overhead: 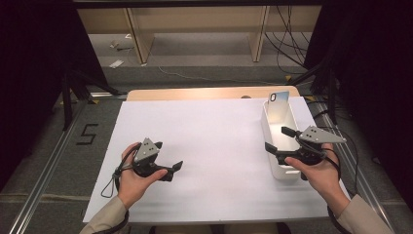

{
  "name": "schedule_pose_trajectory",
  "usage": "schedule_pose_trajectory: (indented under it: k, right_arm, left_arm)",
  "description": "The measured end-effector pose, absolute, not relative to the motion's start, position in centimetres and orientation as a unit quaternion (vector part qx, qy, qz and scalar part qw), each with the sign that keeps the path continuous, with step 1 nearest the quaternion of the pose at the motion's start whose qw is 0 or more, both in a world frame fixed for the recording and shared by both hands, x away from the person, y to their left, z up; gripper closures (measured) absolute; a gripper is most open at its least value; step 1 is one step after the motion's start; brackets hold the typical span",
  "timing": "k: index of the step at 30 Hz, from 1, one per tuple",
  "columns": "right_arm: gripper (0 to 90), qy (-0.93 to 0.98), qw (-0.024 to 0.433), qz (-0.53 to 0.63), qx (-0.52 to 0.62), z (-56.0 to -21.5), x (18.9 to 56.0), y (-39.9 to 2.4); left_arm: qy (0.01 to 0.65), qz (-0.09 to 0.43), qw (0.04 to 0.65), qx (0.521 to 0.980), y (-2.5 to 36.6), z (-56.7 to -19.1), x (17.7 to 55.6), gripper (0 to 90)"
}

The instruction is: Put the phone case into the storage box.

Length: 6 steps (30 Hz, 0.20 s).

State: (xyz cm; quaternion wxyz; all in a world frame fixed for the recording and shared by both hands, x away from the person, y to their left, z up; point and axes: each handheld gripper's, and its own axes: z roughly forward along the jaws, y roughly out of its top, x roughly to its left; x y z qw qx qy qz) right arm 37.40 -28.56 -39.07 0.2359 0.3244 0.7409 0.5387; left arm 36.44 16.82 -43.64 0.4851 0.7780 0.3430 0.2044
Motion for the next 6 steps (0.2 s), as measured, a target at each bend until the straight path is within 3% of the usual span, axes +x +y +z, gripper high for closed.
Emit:
schedule_pose_trajectory:
  k: [6]
  right_arm:
    - [16.4,0.741,0.232,0.54,0.325,-39.06,37.42,-28.55]
  left_arm:
    - [0.344,0.203,0.486,0.777,16.81,-43.64,36.48,0.6]
